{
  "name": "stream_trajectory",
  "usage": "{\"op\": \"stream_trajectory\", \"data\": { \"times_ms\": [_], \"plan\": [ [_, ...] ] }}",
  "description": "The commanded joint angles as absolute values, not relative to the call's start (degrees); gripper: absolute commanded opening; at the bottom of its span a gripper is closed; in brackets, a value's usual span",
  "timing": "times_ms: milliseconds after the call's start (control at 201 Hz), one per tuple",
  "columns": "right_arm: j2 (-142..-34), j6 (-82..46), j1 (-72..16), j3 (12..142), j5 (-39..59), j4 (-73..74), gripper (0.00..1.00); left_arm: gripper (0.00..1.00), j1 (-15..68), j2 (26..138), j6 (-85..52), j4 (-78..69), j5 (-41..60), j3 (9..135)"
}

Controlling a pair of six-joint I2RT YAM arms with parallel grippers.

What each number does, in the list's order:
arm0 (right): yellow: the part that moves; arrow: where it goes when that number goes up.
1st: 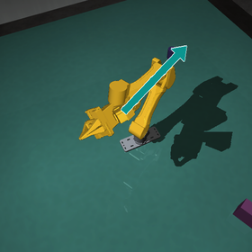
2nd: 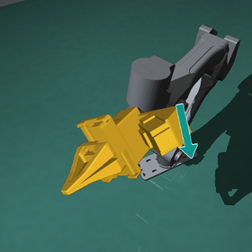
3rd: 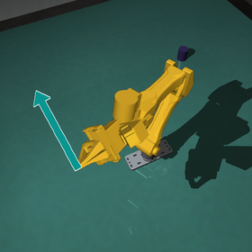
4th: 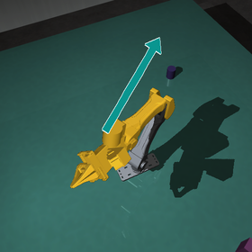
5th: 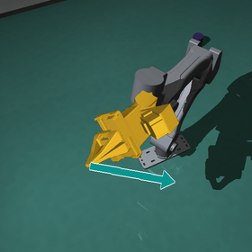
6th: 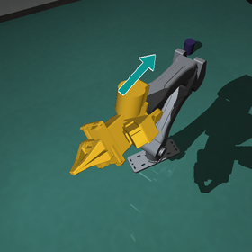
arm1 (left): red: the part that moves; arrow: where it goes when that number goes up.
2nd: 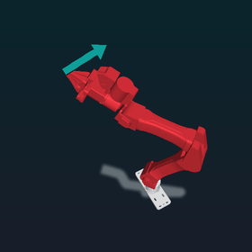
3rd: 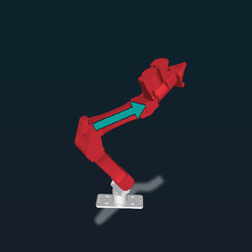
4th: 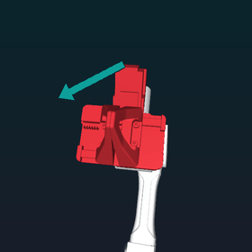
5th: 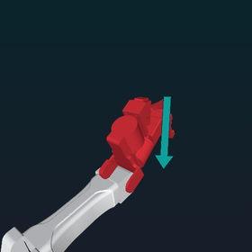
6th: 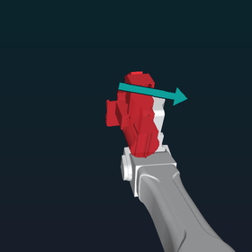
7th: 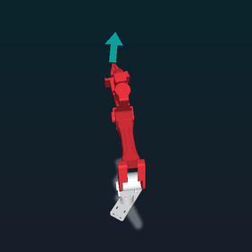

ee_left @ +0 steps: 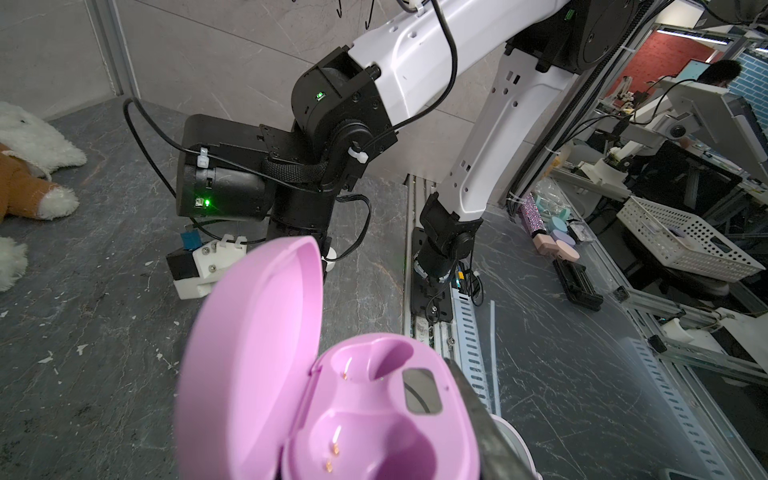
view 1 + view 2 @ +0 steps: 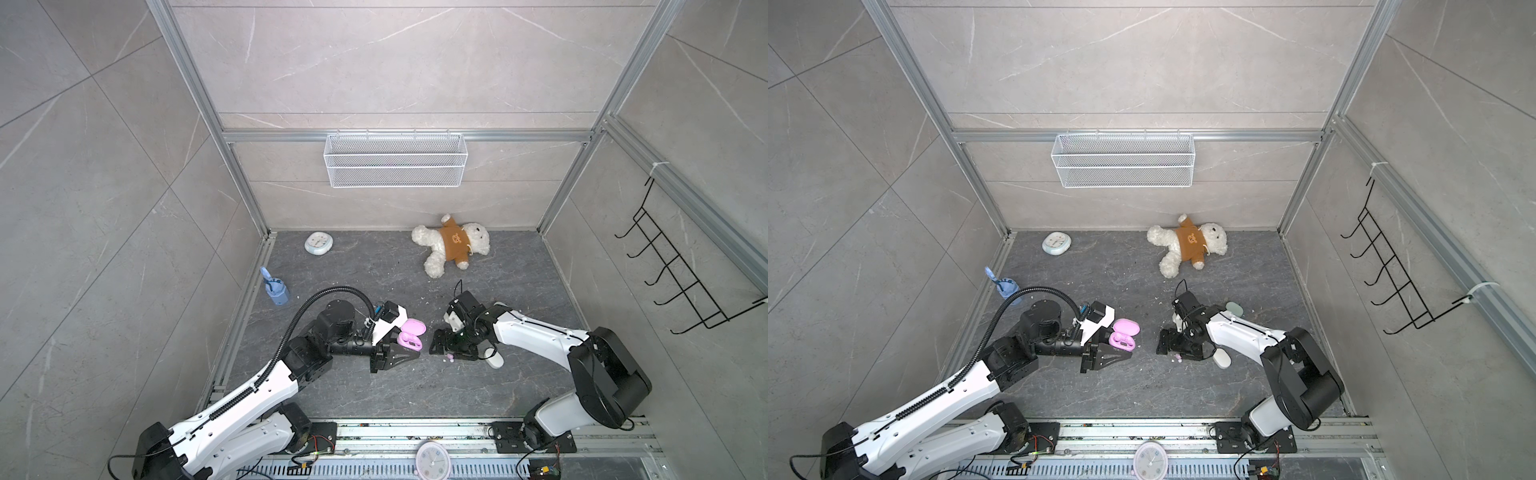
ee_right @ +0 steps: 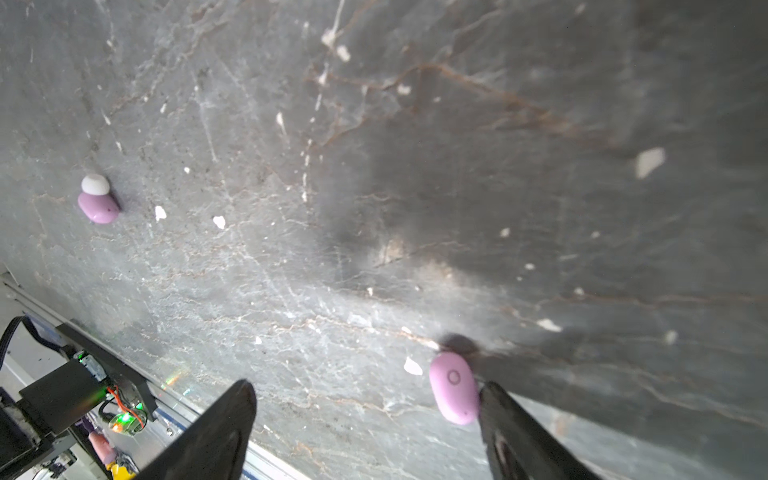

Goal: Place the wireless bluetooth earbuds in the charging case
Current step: 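Move the right gripper over a pink earbud on the table and lower it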

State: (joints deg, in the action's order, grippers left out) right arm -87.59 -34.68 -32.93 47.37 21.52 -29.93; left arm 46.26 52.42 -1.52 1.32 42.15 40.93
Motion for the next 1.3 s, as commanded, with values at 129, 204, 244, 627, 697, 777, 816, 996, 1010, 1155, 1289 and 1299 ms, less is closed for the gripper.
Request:
{"op": "stream_trajectory", "data": {
  "times_ms": [129,204,244,627,697,777,816,996,1010,1155,1289,1299],
  "plan": [
    [-87.14,-34.52,-35.36,49.87,23.03,-31.73,0.86,0.3,46.39,51.49,-1.33,0.44,42.62,43.48],
    [-86.98,-35.0,-35.91,50.17,22.41,-32.06,0.86,0.3,46.34,51.44,-1.27,0.52,42.57,43.58],
    [-86.56,-35.32,-35.96,50.25,21.63,-32.23,0.86,0.3,46.33,51.46,-1.24,0.61,42.63,43.59],
    [-87.32,-39.23,-37.06,54.92,8.98,-41.96,0.54,0.3,46.36,50.72,-1.39,0.86,42.33,43.35],
    [-87.11,-43.38,-37.63,54.03,7.3,-41.72,0.52,0.3,46.32,50.5,-1.44,0.88,42.14,43.23],
    [-86.78,-47.33,-38.65,52.73,6.55,-39.69,0.51,0.3,46.37,50.28,-1.55,0.72,41.95,43.03],
    [-87.04,-48.76,-39.19,52.49,6.1,-39.1,0.5,0.3,46.37,50.19,-1.58,0.62,41.93,42.99],
    [-88.57,-52.48,-40.8,52.32,3.83,-38.0,0.46,0.29,46.39,50.01,-1.18,1.01,42.11,43.05],
    [-88.77,-52.66,-40.9,52.3,3.86,-37.91,0.46,0.29,46.36,49.93,-1.19,1.19,42.15,43.03],
    [-90.16,-54.83,-41.76,51.76,2.96,-36.4,0.41,0.29,46.33,49.24,-0.7,1.49,41.91,42.86],
    [-91.09,-55.72,-41.98,51.57,1.68,-35.68,0.38,0.29,46.34,49.03,-0.83,1.12,41.75,42.55],
    [-91.17,-55.72,-41.94,51.59,1.65,-35.73,0.38,0.29,46.39,49.0,-0.85,1.14,41.82,42.54]
  ]
}}
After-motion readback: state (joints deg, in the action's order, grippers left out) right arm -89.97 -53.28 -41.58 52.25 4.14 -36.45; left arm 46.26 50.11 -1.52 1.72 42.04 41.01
